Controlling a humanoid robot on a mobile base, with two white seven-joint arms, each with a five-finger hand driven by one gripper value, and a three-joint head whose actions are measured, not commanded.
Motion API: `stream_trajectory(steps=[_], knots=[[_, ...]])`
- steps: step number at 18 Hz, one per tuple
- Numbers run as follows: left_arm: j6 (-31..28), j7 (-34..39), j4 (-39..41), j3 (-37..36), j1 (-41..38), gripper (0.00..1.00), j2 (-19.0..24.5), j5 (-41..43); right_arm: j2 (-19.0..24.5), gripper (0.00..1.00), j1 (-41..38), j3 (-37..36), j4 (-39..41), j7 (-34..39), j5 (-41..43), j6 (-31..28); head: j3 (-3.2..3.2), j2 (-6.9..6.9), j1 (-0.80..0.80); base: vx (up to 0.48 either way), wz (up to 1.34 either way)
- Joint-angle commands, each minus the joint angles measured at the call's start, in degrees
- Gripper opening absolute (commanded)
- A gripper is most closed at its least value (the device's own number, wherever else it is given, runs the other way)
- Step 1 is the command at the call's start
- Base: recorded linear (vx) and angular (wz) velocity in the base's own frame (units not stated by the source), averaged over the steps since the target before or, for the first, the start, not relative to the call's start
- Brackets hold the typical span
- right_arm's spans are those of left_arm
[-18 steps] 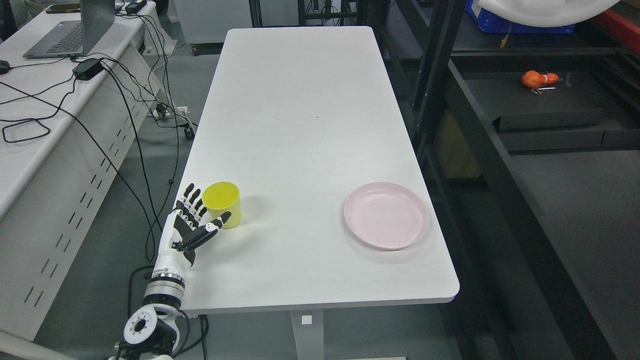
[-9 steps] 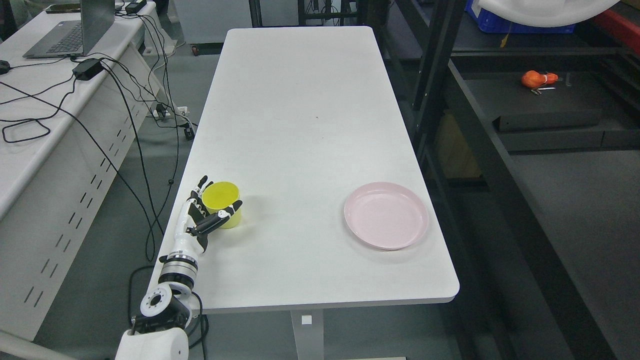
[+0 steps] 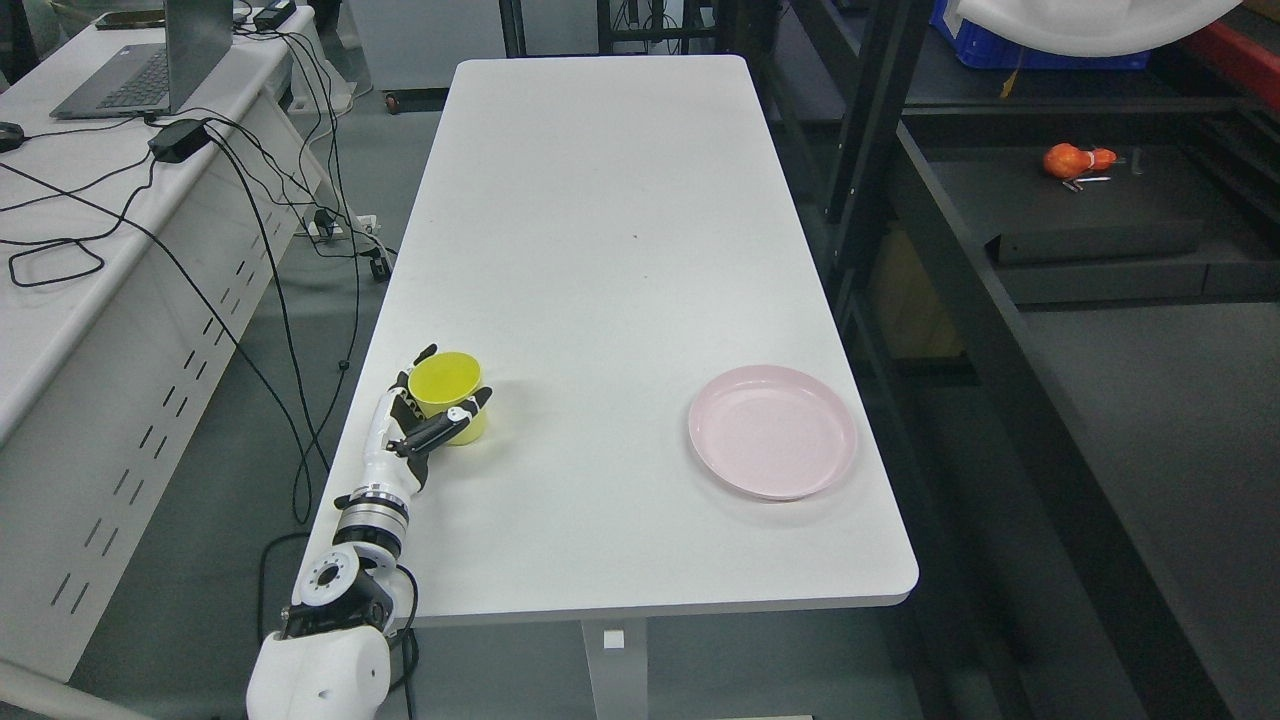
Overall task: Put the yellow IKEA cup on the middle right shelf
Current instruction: 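Close the left hand around the yellow cup and lift it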
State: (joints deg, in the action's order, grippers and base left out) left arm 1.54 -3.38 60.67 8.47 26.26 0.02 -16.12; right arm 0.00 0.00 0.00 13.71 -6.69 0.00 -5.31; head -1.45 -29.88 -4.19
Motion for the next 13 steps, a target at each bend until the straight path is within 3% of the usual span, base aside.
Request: stream_trajectory(steps=[1,4,6,13], knots=[[5.47,0.30,-5.65,3.48,0.46,0.39,0.98,-0.31,-1.00,0.99,-0.79,0.97,0.00,0.02,1.41,-0.05,0.00,0.00,0.00,0.000,0.00],[11.11,0.30,-4.69,3.57,-0.59,0.14,0.98,-0.66,-1.00,0.99,-0.79,0.97,0.00,0.02,1.41,-0.05,0.00,0.00,0.00,-0.003,-0.03],[12.96,0.30,-0.49,3.31,-2.26,0.03,0.98,-0.75,-1.00,0.99,-0.79,0.97,0.00,0.02,1.41,-0.05,0.00,0.00,0.00,-0.002,-0.01],[14.20,0.30,26.76,-2.58,-11.40,0.00,0.98,-3.74,-1.00,0.99,-0.79,0.97,0.00,0.02,1.41,-0.05,0.00,0.00,0.00,0.001,0.01]])
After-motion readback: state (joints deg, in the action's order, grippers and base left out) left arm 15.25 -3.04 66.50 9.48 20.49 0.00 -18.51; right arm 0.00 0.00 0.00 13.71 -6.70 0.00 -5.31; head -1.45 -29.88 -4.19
